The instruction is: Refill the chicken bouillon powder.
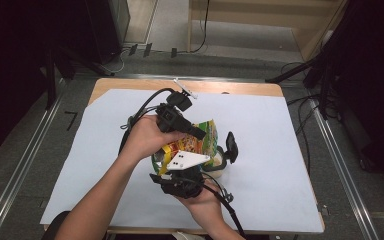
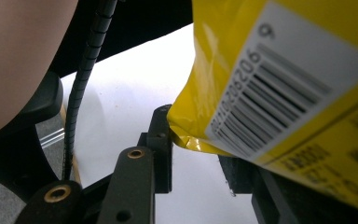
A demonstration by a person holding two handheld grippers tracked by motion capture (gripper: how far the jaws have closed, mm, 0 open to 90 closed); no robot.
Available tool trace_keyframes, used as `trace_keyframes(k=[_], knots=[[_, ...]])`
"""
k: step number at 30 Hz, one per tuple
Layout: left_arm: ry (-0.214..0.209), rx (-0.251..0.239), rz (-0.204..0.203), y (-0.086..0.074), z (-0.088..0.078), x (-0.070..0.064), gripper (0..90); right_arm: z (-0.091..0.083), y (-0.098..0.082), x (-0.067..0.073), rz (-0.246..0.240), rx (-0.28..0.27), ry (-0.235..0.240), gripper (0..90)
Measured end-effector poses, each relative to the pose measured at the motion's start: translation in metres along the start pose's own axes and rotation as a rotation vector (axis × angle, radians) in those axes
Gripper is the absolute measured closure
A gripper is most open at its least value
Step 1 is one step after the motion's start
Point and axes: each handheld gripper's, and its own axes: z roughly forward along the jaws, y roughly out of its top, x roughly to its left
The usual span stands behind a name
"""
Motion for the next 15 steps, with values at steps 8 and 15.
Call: trace_keyframes(k=[8, 15], knots=[[-0.001, -0.005, 0.003, -0.0002, 0.0004, -0.0006, 79.2, 0.0008, -0.0007, 0.0005, 0.000, -0.005, -0.004, 69.7], [-0.002, -0.002, 0.005, -0.0002, 0.0008, -0.0012, 79.3, 0.0012, -0.0013, 0.0011, 0.003, -0.004, -0.002, 69.8]])
